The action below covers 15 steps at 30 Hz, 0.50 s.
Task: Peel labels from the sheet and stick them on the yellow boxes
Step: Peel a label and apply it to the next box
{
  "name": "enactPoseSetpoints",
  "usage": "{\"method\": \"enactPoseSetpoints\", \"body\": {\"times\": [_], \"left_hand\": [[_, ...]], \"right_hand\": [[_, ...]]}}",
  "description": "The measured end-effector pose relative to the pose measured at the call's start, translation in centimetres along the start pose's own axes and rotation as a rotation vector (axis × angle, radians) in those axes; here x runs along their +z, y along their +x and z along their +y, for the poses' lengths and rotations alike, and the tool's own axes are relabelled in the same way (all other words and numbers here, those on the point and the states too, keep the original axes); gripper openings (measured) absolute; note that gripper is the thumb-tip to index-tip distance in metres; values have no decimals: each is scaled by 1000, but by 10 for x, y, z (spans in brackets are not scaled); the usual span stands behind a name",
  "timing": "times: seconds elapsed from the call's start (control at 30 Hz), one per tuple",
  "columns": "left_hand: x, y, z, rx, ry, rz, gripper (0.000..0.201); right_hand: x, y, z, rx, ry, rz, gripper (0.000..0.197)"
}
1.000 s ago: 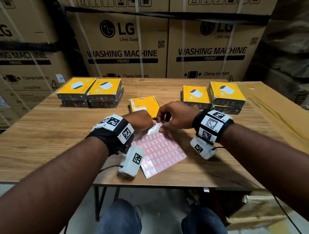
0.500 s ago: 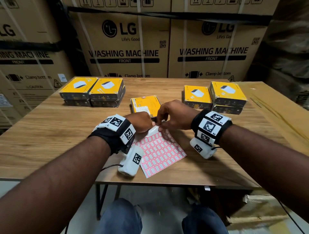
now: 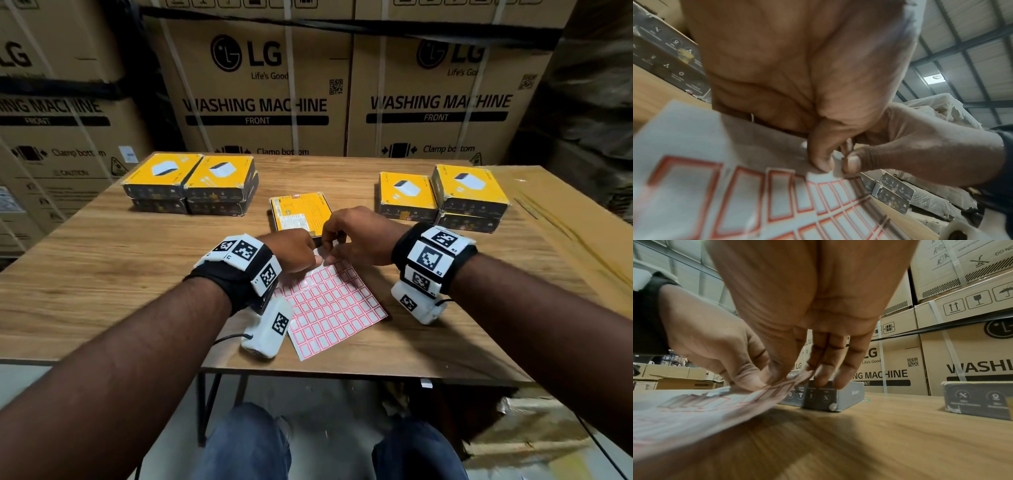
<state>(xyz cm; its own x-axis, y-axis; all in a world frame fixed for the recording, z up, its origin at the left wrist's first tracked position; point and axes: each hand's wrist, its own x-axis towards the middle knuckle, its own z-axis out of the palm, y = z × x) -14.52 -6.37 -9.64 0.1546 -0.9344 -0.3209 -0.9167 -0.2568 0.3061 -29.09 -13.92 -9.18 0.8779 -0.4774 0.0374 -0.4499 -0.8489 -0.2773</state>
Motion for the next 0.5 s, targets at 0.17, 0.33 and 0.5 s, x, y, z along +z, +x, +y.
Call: {"method": "enactPoseSetpoints", "body": {"times": [0.17, 0.33, 0.5], "left_hand": [[0, 2, -2, -33, -63, -38, 28], [1, 4, -1, -1, -53, -30, 20], [0, 4, 2, 18, -49, -15, 19]], "right_hand": [[0, 0, 2, -2, 34, 39, 15], [-2, -2, 6, -3, 131, 85, 9], [-4, -2, 11, 31, 257, 80, 8]]}}
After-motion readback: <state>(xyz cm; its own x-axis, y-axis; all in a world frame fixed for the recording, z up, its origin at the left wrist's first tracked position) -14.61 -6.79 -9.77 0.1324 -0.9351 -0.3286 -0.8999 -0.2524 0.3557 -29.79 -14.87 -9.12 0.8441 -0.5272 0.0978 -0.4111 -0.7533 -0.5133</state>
